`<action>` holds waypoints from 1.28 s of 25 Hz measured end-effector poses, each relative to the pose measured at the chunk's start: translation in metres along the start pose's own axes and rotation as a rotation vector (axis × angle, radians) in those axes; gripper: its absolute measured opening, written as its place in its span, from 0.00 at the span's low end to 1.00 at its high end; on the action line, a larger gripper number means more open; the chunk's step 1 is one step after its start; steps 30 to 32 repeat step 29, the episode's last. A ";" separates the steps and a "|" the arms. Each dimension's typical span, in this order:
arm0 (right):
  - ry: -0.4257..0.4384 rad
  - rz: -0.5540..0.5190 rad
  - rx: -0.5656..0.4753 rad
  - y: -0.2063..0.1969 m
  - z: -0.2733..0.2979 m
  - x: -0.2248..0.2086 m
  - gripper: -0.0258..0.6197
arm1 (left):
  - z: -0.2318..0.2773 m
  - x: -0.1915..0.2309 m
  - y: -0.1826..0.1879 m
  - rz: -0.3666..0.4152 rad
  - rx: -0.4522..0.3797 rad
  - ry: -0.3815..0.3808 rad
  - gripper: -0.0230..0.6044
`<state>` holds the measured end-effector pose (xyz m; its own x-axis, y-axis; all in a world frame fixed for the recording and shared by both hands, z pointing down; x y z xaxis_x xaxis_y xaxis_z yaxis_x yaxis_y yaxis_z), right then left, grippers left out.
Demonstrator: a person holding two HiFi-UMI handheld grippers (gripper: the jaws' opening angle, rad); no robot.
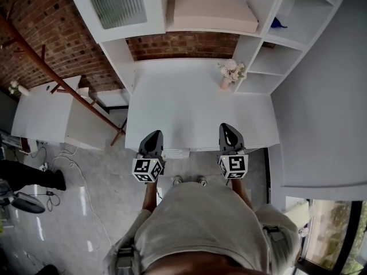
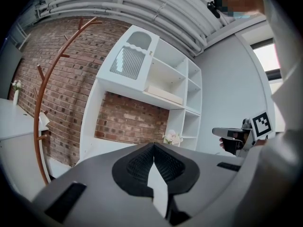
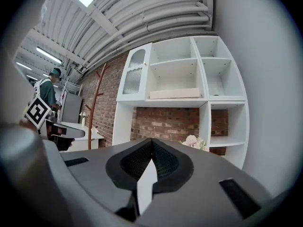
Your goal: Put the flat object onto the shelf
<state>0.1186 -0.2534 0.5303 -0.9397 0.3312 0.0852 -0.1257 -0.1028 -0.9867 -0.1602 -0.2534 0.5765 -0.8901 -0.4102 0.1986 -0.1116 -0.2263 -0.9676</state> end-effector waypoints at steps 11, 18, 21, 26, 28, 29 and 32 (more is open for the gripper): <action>-0.004 0.012 0.005 -0.004 0.003 -0.007 0.09 | 0.005 -0.007 0.000 0.010 0.005 -0.022 0.06; -0.006 0.016 0.017 -0.009 0.003 -0.009 0.09 | 0.007 -0.011 -0.002 0.008 0.013 -0.028 0.06; -0.006 0.011 0.023 -0.010 0.003 -0.011 0.09 | 0.008 -0.012 -0.002 0.006 0.012 -0.028 0.06; -0.009 0.008 0.029 -0.012 0.001 -0.012 0.09 | 0.007 -0.015 -0.005 0.002 0.013 -0.031 0.06; -0.012 0.007 0.030 -0.012 0.000 -0.012 0.09 | 0.007 -0.016 -0.005 0.002 0.013 -0.034 0.06; -0.013 0.006 0.031 -0.013 0.000 -0.012 0.09 | 0.007 -0.017 -0.005 0.002 0.012 -0.035 0.06; -0.013 0.006 0.031 -0.013 0.000 -0.012 0.09 | 0.007 -0.017 -0.005 0.002 0.012 -0.035 0.06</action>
Point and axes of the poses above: the fingertips, and each gripper's own axes: z forward along the fingers, x to its left, y out of its top, the point moved 5 cm from there along -z, backward along the fingers, and after that the axes turned 3 degrees about x, right-handed, at the moved point
